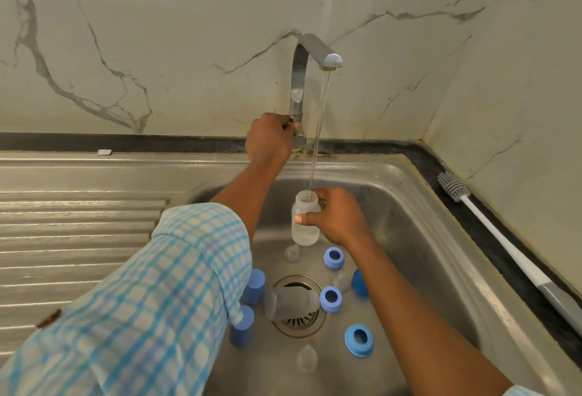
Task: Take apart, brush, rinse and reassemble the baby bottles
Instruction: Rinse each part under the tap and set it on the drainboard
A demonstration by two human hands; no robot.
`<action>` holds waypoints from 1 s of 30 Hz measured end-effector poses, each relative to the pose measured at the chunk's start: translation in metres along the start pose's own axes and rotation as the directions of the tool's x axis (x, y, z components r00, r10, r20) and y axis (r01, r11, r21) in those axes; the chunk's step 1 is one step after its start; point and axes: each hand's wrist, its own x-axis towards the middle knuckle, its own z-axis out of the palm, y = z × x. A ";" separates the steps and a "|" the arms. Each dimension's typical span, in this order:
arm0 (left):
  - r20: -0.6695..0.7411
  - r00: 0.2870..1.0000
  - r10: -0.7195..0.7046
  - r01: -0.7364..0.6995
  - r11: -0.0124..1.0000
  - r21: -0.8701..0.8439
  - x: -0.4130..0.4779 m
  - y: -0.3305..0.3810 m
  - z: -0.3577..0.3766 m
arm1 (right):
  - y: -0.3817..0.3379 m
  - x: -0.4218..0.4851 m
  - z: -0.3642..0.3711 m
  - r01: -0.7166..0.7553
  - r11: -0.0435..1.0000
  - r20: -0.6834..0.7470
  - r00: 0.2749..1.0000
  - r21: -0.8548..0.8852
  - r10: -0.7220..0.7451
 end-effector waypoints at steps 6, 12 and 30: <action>0.023 0.994 0.102 -0.103 0.994 0.046 0.007 -0.002 0.003 | -0.001 0.000 -0.002 -0.009 1.000 -0.010 1.000 0.009 0.009; 0.041 0.984 0.175 -0.178 0.982 0.067 0.010 -0.001 0.004 | 0.000 0.001 -0.001 -0.014 1.000 -0.025 1.000 -0.004 0.014; 0.035 0.995 0.092 -0.090 0.994 -0.067 0.009 0.001 0.002 | -0.003 0.001 0.000 0.002 1.000 -0.050 0.999 0.020 -0.001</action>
